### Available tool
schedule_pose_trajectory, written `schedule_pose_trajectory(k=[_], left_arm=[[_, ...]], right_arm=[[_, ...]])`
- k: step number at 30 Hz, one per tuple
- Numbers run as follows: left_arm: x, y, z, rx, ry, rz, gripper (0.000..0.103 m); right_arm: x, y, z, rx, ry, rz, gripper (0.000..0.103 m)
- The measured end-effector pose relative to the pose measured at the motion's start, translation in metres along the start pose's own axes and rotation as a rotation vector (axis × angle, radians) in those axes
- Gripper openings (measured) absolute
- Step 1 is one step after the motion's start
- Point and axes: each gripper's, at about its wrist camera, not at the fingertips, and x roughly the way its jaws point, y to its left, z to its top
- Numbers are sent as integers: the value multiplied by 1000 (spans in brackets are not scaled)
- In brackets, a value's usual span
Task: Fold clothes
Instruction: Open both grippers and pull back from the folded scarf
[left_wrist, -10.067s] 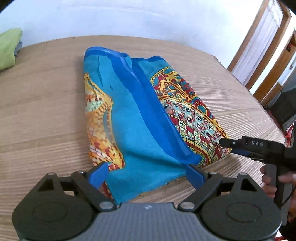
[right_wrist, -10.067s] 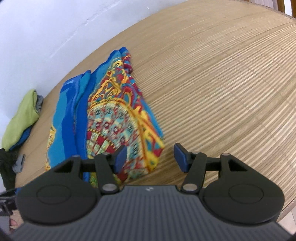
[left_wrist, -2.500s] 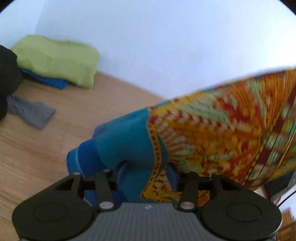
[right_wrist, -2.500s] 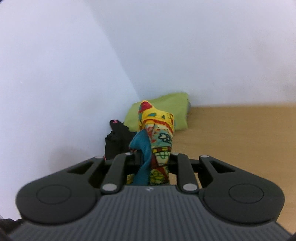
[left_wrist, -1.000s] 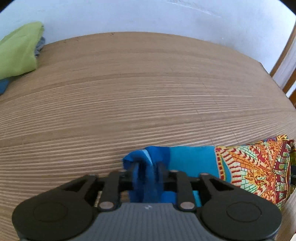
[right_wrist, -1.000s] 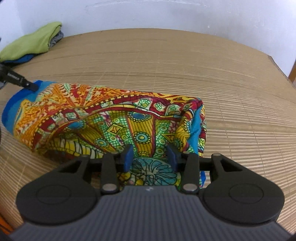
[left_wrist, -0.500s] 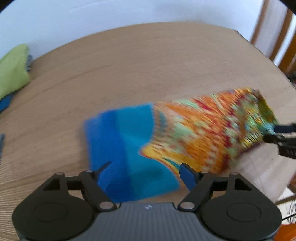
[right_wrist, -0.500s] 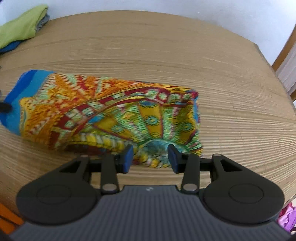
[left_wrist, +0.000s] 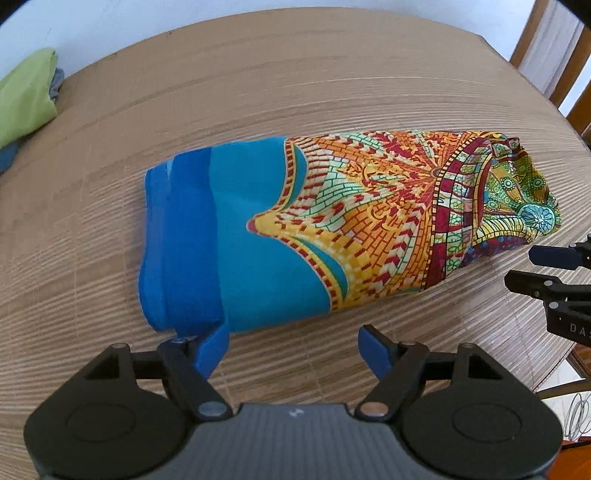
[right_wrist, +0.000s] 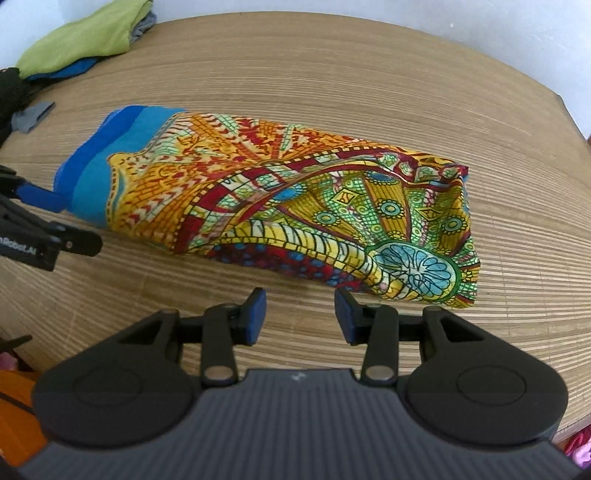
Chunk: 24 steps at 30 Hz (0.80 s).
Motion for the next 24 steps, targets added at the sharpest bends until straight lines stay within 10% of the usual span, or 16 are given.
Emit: schedule_pose_trajectory(k=[24], left_arm=[[14,16,-2,-86,-5,39,79]], right_arm=[[18,12,20,-30,-168,232,43]])
